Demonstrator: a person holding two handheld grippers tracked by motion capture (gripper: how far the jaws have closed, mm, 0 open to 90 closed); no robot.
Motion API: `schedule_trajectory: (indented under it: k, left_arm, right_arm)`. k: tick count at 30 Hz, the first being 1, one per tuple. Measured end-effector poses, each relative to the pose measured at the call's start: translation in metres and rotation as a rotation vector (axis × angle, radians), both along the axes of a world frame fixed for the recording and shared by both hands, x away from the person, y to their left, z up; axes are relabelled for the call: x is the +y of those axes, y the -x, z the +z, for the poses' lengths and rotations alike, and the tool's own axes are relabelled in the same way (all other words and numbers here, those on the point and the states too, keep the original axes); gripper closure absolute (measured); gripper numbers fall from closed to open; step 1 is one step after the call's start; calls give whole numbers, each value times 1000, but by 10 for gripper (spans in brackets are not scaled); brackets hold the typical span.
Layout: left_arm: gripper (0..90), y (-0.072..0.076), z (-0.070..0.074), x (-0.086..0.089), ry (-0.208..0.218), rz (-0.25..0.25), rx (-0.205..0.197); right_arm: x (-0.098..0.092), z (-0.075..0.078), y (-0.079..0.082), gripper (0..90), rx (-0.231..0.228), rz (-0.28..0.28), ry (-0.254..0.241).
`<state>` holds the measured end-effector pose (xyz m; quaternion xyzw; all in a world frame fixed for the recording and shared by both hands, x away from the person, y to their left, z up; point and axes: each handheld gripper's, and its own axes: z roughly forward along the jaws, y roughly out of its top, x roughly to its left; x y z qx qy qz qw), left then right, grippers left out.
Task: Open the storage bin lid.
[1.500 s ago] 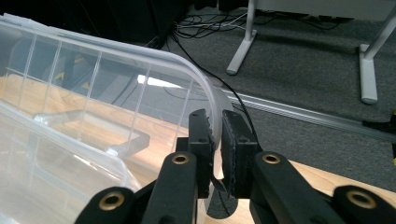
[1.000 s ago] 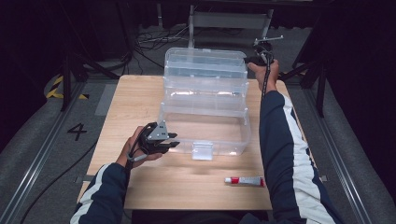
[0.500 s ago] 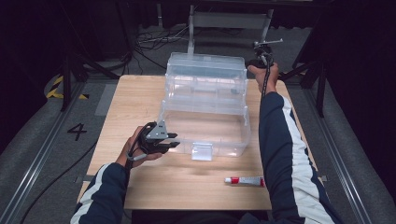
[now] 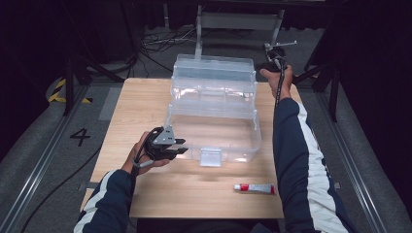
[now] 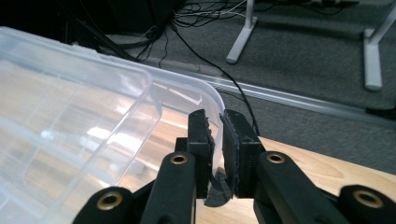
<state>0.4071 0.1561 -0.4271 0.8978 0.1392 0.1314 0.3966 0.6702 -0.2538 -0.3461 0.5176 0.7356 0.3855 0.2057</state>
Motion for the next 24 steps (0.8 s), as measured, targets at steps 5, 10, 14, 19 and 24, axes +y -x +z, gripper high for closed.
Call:
schedule_trajectory:
  k: [5, 10, 14, 19, 24]
  left_arm:
    - [678, 0, 1, -2, -2, -6, 13]
    - [687, 1, 1, -2, -6, -13, 12]
    - [690, 0, 1, -2, -8, -16, 15]
    - [689, 0, 1, -3, -7, -13, 17]
    - [689, 0, 1, -3, -10, -13, 22]
  right_arm:
    - [-2, 3, 10, 817, -25, 24, -3]
    - [-6, 7, 24, 817, -44, 60, -8]
    - [-12, 14, 38, 817, -67, 79, 3]
    - [-17, 21, 53, 813, -92, 101, 15]
    - [-20, 26, 76, 807, -120, 153, 29]
